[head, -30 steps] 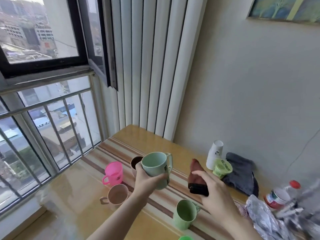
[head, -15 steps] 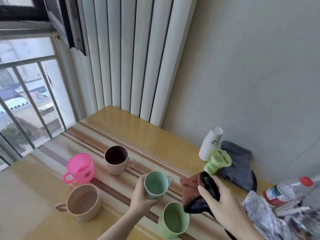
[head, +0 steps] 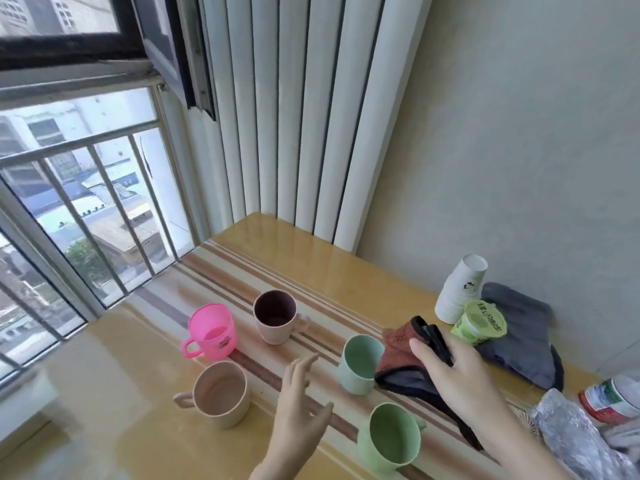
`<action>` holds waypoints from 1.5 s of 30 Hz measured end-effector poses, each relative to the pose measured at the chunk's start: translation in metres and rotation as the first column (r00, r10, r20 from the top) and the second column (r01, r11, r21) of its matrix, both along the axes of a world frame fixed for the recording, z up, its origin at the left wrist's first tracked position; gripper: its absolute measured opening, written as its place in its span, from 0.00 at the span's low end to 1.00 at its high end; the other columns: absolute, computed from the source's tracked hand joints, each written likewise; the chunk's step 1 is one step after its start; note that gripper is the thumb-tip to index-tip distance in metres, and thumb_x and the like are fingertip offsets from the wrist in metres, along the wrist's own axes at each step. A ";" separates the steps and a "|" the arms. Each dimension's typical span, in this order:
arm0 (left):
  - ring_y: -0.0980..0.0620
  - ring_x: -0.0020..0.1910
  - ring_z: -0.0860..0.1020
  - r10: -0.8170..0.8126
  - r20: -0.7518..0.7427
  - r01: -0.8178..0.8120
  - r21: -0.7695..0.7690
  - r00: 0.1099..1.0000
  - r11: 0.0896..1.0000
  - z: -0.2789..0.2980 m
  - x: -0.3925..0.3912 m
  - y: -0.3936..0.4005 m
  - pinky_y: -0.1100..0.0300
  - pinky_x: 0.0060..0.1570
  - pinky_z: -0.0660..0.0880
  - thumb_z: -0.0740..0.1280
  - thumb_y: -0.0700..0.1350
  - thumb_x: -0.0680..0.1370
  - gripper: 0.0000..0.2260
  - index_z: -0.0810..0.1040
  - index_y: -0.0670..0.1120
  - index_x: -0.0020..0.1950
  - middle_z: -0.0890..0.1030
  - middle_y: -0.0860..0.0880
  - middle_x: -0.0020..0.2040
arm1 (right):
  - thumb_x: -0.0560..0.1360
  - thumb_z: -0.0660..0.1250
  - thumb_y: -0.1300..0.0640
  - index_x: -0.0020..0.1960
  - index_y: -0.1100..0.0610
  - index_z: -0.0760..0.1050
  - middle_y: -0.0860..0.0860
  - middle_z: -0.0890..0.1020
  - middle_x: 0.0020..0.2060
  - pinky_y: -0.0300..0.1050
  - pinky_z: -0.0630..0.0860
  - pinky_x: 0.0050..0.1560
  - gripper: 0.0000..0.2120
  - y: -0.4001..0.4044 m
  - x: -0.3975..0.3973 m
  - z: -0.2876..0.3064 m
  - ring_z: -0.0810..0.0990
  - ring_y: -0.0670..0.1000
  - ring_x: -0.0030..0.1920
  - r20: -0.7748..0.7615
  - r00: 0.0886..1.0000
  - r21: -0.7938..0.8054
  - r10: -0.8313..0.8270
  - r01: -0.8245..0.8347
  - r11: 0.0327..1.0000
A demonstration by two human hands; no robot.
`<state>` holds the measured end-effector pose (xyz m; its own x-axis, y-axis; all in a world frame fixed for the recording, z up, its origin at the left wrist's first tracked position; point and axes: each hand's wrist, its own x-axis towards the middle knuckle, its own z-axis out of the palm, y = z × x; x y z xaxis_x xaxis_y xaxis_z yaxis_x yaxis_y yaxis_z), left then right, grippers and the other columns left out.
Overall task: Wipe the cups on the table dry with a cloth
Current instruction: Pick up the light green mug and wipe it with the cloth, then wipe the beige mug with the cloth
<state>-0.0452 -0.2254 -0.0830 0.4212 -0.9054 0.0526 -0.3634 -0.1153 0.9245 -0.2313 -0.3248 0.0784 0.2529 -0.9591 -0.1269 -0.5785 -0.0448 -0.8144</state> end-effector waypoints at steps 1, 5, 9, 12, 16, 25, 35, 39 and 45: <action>0.60 0.67 0.71 0.083 0.053 -0.079 -0.074 0.995 0.994 0.008 0.013 0.021 0.58 0.65 0.72 0.72 0.38 0.67 0.32 0.69 0.61 0.66 0.73 0.56 0.65 | 0.78 0.68 0.52 0.43 0.49 0.80 0.44 0.86 0.38 0.38 0.73 0.43 0.06 0.002 0.011 0.003 0.82 0.43 0.44 0.014 1.000 0.024 0.009 -0.009 1.000; 0.48 0.65 0.72 0.361 0.234 -0.339 -0.129 0.903 0.932 0.020 0.086 0.080 0.51 0.64 0.72 0.78 0.45 0.63 0.32 0.74 0.51 0.66 0.73 0.53 0.64 | 0.79 0.66 0.51 0.47 0.57 0.80 0.57 0.86 0.44 0.47 0.74 0.42 0.10 0.015 0.059 0.003 0.84 0.58 0.47 0.020 0.997 0.097 0.076 -0.077 0.992; 0.62 0.58 0.71 0.266 0.247 -0.313 0.175 0.932 0.933 0.015 0.141 0.091 0.66 0.58 0.64 0.85 0.48 0.57 0.49 0.68 0.43 0.75 0.72 0.47 0.67 | 0.79 0.64 0.50 0.47 0.57 0.79 0.58 0.85 0.43 0.55 0.80 0.47 0.11 0.032 0.098 -0.010 0.84 0.58 0.47 -0.004 0.992 0.084 0.124 -0.123 0.989; 0.55 0.57 0.79 0.131 0.246 -0.213 0.345 0.960 0.914 0.004 0.159 0.085 0.53 0.60 0.71 0.78 0.63 0.52 0.56 0.63 0.49 0.78 0.78 0.51 0.64 | 0.81 0.63 0.53 0.46 0.57 0.79 0.56 0.86 0.43 0.49 0.77 0.45 0.10 0.041 0.115 -0.017 0.84 0.56 0.48 -0.016 0.989 0.124 0.148 -0.145 0.982; 0.49 0.62 0.78 0.011 0.298 -0.142 0.424 0.955 0.894 -0.009 0.160 0.075 0.49 0.64 0.73 0.70 0.72 0.53 0.56 0.63 0.52 0.78 0.75 0.54 0.69 | 0.80 0.63 0.52 0.47 0.59 0.79 0.59 0.86 0.44 0.54 0.80 0.50 0.12 0.052 0.125 -0.022 0.84 0.58 0.49 -0.011 0.987 0.154 0.160 -0.157 0.975; 0.49 0.48 0.80 0.103 0.128 -0.140 0.332 0.986 0.933 0.038 0.159 0.073 0.57 0.44 0.76 0.79 0.55 0.58 0.37 0.72 0.51 0.65 0.82 0.52 0.52 | 0.79 0.63 0.48 0.50 0.65 0.77 0.66 0.82 0.45 0.51 0.76 0.44 0.19 0.069 0.125 0.001 0.81 0.66 0.51 0.109 0.990 0.128 0.092 -0.106 0.986; 0.56 0.40 0.85 -0.113 -0.361 0.157 0.095 0.926 0.983 0.330 0.146 0.097 0.60 0.41 0.84 0.73 0.34 0.76 0.08 0.81 0.40 0.54 0.87 0.51 0.39 | 0.81 0.63 0.52 0.40 0.43 0.75 0.43 0.80 0.32 0.29 0.70 0.34 0.11 0.118 0.119 0.171 0.77 0.43 0.34 0.393 0.884 -0.483 0.254 -0.036 0.875; 0.61 0.30 0.78 -0.168 -0.275 0.166 -0.029 0.947 0.986 0.400 0.106 0.107 0.62 0.34 0.80 0.70 0.34 0.78 0.02 0.79 0.38 0.46 0.80 0.56 0.27 | 0.76 0.68 0.43 0.63 0.38 0.73 0.33 0.66 0.72 0.23 0.66 0.63 0.16 0.150 0.121 0.190 0.66 0.29 0.69 0.316 0.827 -0.597 0.466 -0.209 0.775; 0.62 0.26 0.74 -0.215 -0.238 0.188 -0.132 0.947 0.973 0.427 0.066 0.118 0.53 0.45 0.79 0.69 0.35 0.80 0.03 0.78 0.35 0.49 0.76 0.59 0.23 | 0.73 0.63 0.42 0.51 0.43 0.75 0.47 0.72 0.60 0.54 0.76 0.65 0.09 0.145 0.116 0.216 0.75 0.49 0.64 0.679 0.677 -0.548 0.284 0.210 0.810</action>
